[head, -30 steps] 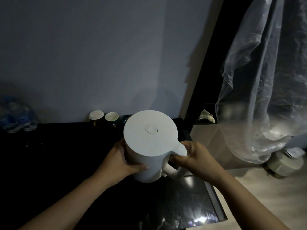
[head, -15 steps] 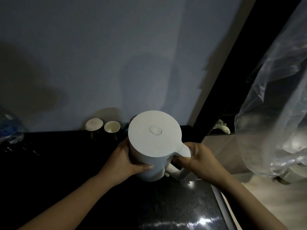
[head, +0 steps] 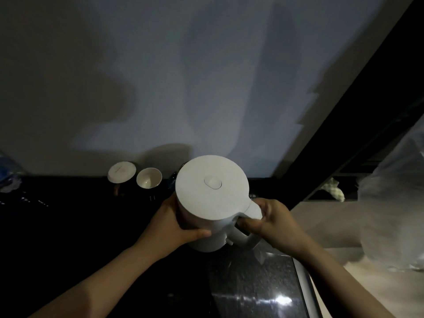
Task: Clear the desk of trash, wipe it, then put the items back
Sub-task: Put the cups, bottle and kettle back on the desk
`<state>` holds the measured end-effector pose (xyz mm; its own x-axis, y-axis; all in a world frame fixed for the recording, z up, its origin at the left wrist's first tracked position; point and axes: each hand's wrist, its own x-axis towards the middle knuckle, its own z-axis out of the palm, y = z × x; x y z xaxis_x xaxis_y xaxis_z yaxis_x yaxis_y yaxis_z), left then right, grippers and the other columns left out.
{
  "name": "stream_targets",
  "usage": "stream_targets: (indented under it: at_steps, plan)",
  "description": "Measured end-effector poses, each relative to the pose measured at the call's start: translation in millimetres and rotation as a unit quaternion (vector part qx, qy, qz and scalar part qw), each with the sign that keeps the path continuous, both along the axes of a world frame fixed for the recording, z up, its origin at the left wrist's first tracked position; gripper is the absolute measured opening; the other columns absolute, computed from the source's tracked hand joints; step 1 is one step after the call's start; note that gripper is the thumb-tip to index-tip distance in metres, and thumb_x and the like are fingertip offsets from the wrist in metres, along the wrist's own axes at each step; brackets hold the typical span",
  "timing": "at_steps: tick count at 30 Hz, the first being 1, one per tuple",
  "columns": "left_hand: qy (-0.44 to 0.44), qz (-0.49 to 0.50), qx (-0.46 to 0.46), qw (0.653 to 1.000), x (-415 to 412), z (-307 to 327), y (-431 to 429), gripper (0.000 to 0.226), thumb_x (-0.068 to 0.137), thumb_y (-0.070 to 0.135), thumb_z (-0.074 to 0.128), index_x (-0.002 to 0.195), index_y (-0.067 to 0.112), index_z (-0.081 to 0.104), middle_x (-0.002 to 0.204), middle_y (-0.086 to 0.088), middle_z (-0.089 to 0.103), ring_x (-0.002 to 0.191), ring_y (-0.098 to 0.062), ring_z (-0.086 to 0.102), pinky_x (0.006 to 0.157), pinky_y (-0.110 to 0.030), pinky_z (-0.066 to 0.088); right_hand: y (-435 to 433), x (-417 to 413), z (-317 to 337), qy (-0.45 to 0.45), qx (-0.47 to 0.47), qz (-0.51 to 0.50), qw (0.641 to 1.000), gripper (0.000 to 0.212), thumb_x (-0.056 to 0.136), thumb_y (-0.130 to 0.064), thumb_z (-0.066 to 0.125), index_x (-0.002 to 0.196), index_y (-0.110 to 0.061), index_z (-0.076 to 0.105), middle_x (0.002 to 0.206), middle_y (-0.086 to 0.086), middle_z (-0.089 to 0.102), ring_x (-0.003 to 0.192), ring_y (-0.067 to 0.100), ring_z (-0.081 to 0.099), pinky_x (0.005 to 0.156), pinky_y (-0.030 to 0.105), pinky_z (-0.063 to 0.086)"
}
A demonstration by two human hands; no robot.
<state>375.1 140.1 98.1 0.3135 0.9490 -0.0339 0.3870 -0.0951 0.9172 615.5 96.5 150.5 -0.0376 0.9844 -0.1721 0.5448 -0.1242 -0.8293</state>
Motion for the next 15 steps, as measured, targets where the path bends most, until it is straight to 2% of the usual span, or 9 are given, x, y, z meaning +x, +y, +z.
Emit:
stream_targets:
  at_steps: [2, 4, 7, 9, 11, 13, 15]
  plan:
    - [0.006, 0.003, -0.005, 1.000, 4.9, -5.8, 10.6, 0.095, 0.050, 0.032, 0.094, 0.130, 0.030, 0.043, 0.118, 0.031, 0.050, 0.106, 0.027, 0.044, 0.082, 0.004, 0.037, 12.0, 5.8, -5.7, 0.003, 0.003, 0.006, 1.000, 0.032, 0.067, -0.035, 0.067, 0.072, -0.005, 0.059, 0.063, 0.015, 0.059, 0.051, 0.018, 0.055, 0.047, 0.026, 0.035]
    - [0.007, 0.005, -0.011, 1.000, 10.5, -11.0, 21.1, 0.093, 0.051, 0.030, 0.094, 0.129, 0.029, 0.043, 0.118, 0.031, 0.050, 0.105, 0.028, 0.043, 0.082, 0.005, 0.036, 24.8, 11.7, -10.6, -0.011, 0.004, 0.012, 1.000, 0.031, 0.066, -0.037, 0.069, 0.071, -0.007, 0.060, 0.059, 0.009, 0.057, 0.051, 0.010, 0.050, 0.049, 0.028, 0.037]
    - [0.009, 0.010, -0.019, 1.000, 20.1, -17.7, 39.2, 0.092, 0.052, 0.029, 0.094, 0.129, 0.030, 0.043, 0.118, 0.028, 0.051, 0.106, 0.022, 0.046, 0.083, 0.005, 0.036, 44.7, 20.4, -16.1, -0.018, -0.003, 0.010, 1.000, 0.023, 0.073, -0.024, 0.074, 0.069, -0.007, 0.058, 0.054, -0.002, 0.053, 0.046, 0.006, 0.046, 0.045, 0.026, 0.037]
    - [0.013, 0.015, -0.017, 1.000, 25.4, -20.8, 50.3, 0.093, 0.051, 0.031, 0.094, 0.128, 0.031, 0.042, 0.120, 0.023, 0.051, 0.110, 0.011, 0.048, 0.087, 0.001, 0.037, 56.0, 24.9, -18.9, -0.026, 0.004, 0.009, 1.000, 0.026, 0.069, -0.029, 0.072, 0.072, -0.005, 0.061, 0.059, 0.001, 0.060, 0.050, 0.013, 0.054, 0.049, 0.032, 0.042]
    - [0.019, 0.016, -0.013, 1.000, 30.3, -24.9, 61.8, 0.094, 0.051, 0.033, 0.094, 0.130, 0.027, 0.044, 0.123, 0.018, 0.053, 0.114, 0.004, 0.048, 0.092, -0.007, 0.040, 67.1, 30.0, -20.9, -0.031, 0.009, 0.008, 0.999, 0.027, 0.067, -0.033, 0.070, 0.075, -0.008, 0.064, 0.069, 0.007, 0.068, 0.063, 0.021, 0.064, 0.059, 0.038, 0.049]
    - [0.019, 0.015, -0.010, 1.000, 35.4, -26.5, 72.2, 0.093, 0.050, 0.033, 0.094, 0.129, 0.025, 0.046, 0.120, 0.020, 0.054, 0.116, 0.001, 0.050, 0.089, -0.003, 0.039, 77.7, 35.4, -23.4, -0.027, 0.009, 0.010, 1.000, 0.023, 0.071, -0.028, 0.073, 0.076, -0.007, 0.065, 0.072, 0.011, 0.067, 0.063, 0.016, 0.061, 0.061, 0.038, 0.049]
    - [0.021, 0.016, -0.008, 1.000, 40.7, -29.6, 82.8, 0.090, 0.049, 0.033, 0.094, 0.126, 0.026, 0.047, 0.116, 0.023, 0.054, 0.113, 0.001, 0.051, 0.082, 0.003, 0.037, 87.2, 40.3, -25.6, -0.027, 0.007, 0.016, 0.999, 0.028, 0.069, -0.030, 0.071, 0.076, -0.004, 0.064, 0.070, 0.015, 0.063, 0.060, 0.008, 0.052, 0.058, 0.033, 0.045]
